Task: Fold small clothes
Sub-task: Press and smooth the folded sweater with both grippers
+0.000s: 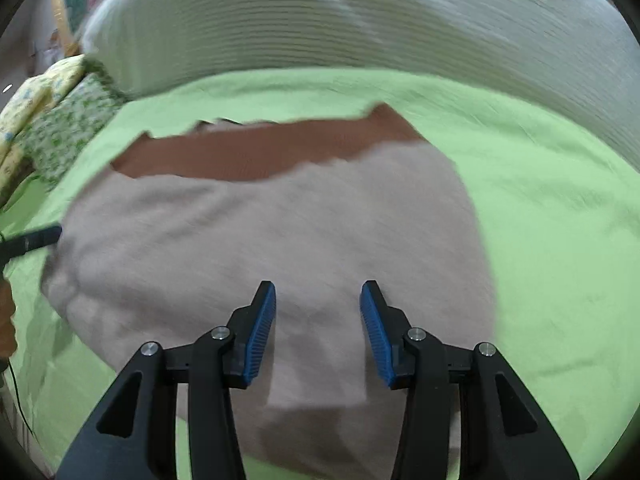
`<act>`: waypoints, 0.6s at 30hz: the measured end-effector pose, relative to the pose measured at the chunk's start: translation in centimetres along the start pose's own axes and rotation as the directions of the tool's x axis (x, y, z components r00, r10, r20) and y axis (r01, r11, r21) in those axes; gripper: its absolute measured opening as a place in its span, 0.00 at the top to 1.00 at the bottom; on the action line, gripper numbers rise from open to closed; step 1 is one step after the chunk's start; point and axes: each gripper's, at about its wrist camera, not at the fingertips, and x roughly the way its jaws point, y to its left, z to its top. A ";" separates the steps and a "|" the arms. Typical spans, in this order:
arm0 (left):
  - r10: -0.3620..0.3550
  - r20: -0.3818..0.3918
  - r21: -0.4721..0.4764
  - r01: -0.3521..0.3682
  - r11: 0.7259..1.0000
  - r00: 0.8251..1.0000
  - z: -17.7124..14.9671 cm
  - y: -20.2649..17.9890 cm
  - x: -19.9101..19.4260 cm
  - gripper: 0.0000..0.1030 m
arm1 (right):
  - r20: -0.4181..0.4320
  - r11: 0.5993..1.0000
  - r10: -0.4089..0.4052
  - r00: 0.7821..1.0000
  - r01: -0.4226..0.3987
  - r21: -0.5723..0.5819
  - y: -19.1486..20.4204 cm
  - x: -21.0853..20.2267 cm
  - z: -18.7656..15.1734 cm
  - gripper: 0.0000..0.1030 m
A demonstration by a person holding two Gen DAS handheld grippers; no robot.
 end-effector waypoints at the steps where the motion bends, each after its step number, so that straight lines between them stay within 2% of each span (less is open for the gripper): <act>1: -0.007 -0.020 -0.017 0.006 1.000 1.000 0.3 0.8 1.0 0.27 | 0.006 1.000 -0.007 1.000 0.007 0.021 -0.7 0.1 0.0 0.55; 2: -0.021 -0.027 -0.034 0.020 0.999 0.999 0.4 1.6 1.5 0.31 | 0.010 0.999 -0.019 1.000 0.018 0.051 -1.9 -0.1 -0.4 0.55; 5: -0.053 -0.006 -0.030 0.053 0.998 0.999 0.5 2.2 0.2 0.32 | 0.031 0.992 0.006 1.000 -0.010 0.128 -3.8 -1.2 -1.2 0.55; 8: -0.032 0.033 -0.070 0.034 0.997 0.999 -0.6 3.0 -2.3 0.25 | 0.049 0.991 -0.056 0.997 0.049 0.128 -3.3 -2.7 -1.4 0.53; 11: -0.060 0.052 -0.157 0.067 0.985 0.997 -3.0 4.1 -4.7 0.24 | 0.123 0.989 0.014 0.992 -0.032 0.142 -1.9 -4.7 -1.7 0.53; 15: -0.091 0.066 -0.272 0.106 0.956 0.994 -7.1 4.6 -7.4 0.23 | 0.150 0.985 0.137 0.979 -0.150 0.085 3.0 -4.0 0.0 0.53; 16: -0.090 0.064 -0.290 0.105 0.951 0.994 -7.9 4.7 -7.8 0.23 | 0.146 0.984 0.150 0.978 -0.162 0.071 4.1 -3.5 0.4 0.56; 18: -0.090 0.059 -0.338 0.105 0.935 0.994 -9.6 4.9 -8.4 0.21 | 0.117 0.982 0.179 0.977 -0.185 0.042 6.7 -2.0 1.3 0.73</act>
